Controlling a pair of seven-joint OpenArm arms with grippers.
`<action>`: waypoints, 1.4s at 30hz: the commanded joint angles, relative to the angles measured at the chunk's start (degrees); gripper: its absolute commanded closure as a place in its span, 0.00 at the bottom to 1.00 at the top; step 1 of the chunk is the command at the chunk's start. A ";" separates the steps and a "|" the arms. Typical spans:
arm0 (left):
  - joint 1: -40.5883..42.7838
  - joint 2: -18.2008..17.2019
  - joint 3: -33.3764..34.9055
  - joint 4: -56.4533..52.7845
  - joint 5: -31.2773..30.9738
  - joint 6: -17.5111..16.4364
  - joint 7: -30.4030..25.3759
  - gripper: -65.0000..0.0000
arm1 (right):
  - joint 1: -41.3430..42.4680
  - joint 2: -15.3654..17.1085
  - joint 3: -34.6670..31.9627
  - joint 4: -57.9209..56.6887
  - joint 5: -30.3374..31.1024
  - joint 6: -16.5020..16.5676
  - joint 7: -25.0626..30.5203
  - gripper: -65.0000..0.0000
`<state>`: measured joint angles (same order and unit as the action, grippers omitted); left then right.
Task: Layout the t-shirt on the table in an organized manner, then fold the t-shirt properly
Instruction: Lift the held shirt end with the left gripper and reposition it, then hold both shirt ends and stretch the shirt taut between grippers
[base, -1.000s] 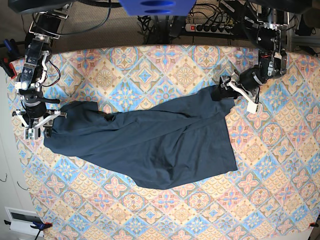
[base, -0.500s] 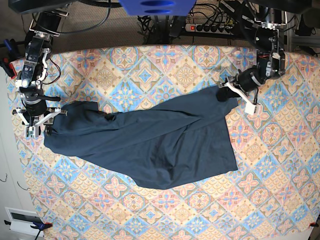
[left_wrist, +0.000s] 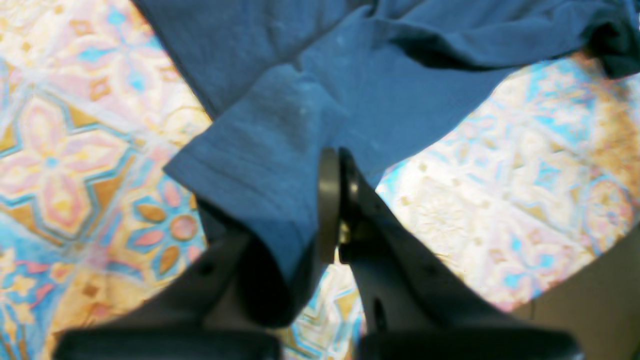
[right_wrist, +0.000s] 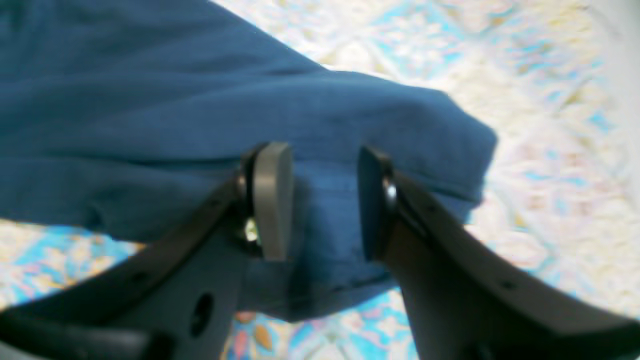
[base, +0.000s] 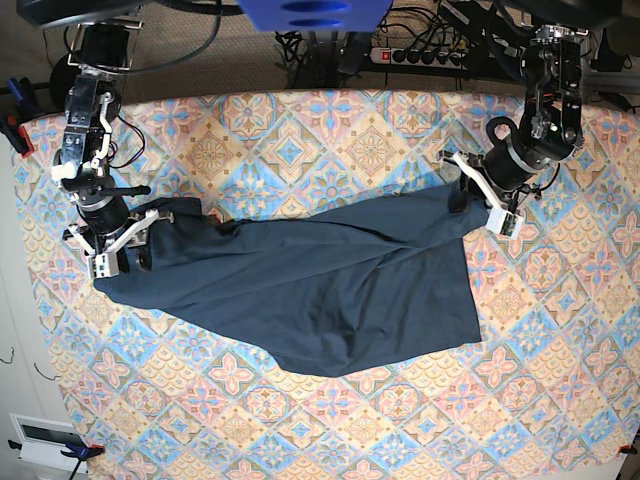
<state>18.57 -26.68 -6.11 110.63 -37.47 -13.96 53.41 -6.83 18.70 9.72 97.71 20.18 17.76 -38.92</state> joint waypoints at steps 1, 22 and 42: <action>-0.33 -0.62 -0.35 1.06 -0.64 -0.33 -1.06 1.00 | 1.25 1.13 0.53 -0.52 2.45 -0.40 1.16 0.64; -0.41 -2.73 -9.50 0.71 -0.46 -0.33 -1.06 1.00 | 6.96 1.39 9.85 -16.61 6.67 -0.31 -1.74 0.53; -0.50 -2.73 -9.50 0.18 -0.46 -0.33 -1.06 1.00 | -1.83 1.21 9.67 -6.15 13.71 -0.13 -2.09 0.53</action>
<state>18.55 -28.56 -15.05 109.97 -37.32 -14.22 53.58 -9.17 18.90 19.09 90.98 33.45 17.39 -42.19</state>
